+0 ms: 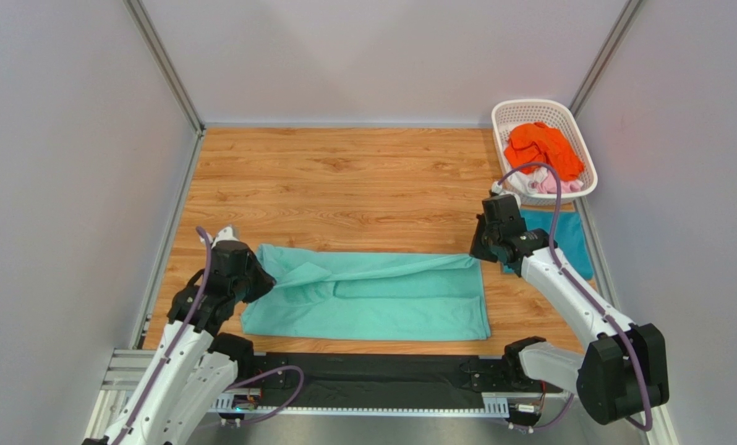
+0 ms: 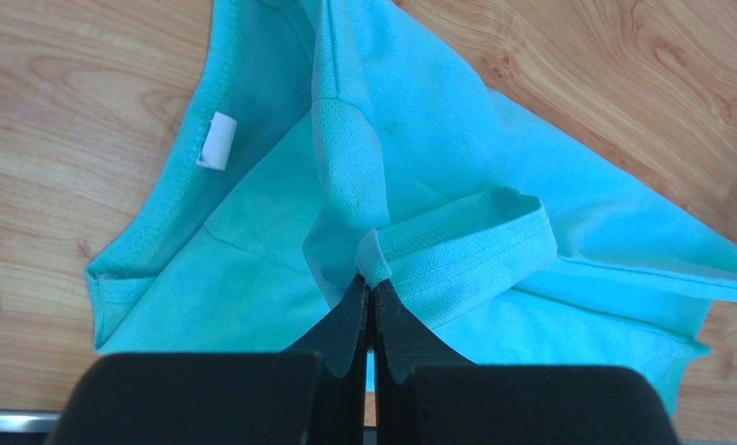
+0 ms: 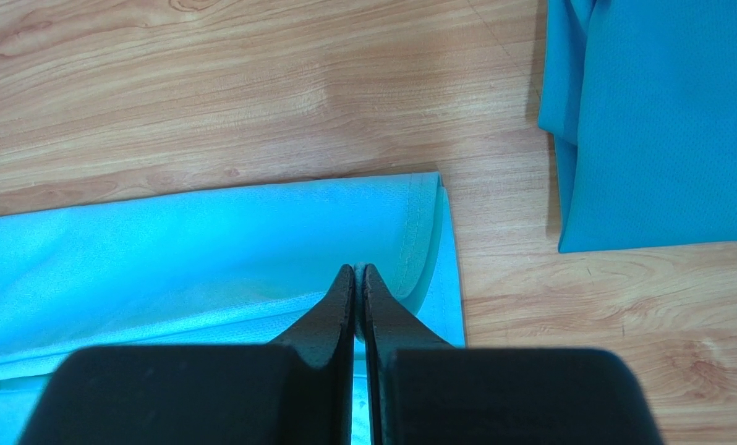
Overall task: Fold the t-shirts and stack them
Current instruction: Fold the tshirt
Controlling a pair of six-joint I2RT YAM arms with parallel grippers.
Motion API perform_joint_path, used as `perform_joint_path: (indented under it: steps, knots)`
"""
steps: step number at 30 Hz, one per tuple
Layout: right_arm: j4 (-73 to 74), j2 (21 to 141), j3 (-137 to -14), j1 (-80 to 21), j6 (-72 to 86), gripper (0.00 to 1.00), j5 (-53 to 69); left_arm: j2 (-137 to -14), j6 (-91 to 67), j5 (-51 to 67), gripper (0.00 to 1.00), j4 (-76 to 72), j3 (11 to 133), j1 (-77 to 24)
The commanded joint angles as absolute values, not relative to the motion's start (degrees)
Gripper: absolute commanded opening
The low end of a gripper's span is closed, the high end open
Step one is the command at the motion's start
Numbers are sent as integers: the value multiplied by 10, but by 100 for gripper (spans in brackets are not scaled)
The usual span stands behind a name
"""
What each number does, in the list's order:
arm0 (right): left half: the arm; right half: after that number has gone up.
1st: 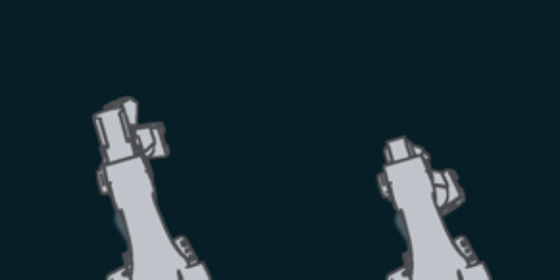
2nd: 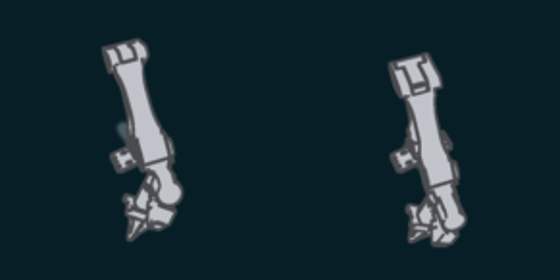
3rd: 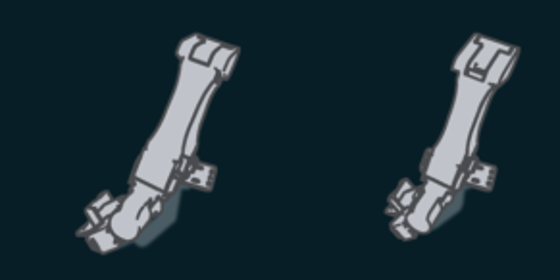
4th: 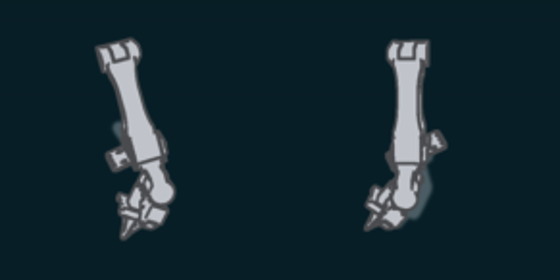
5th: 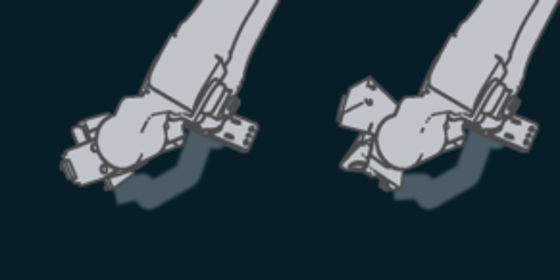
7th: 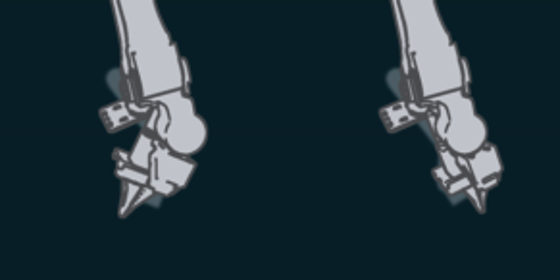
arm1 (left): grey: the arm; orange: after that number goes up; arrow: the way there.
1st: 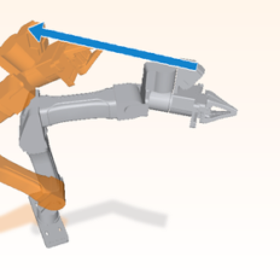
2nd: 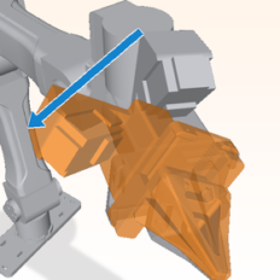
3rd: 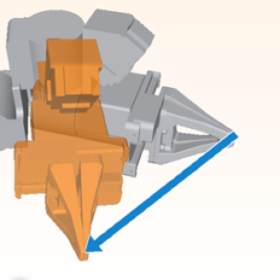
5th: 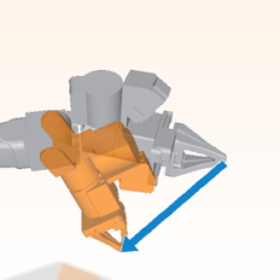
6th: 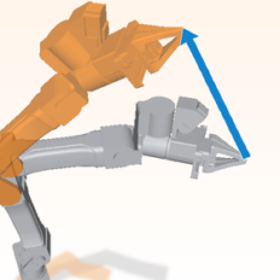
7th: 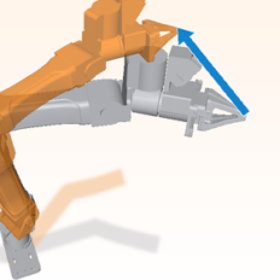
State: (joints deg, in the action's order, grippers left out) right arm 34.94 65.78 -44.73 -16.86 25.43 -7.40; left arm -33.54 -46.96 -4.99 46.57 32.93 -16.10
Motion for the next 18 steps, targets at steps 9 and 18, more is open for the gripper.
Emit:
perform_joint_path:
  steps: [9,18]
  knots:
    - [338,664,-457,-171,240,0,-90,-306,-533,-26,0,526,318,-171]
    - [330,668,-441,-170,244,0,-91,-274,-578,-23,1,546,280,-171]
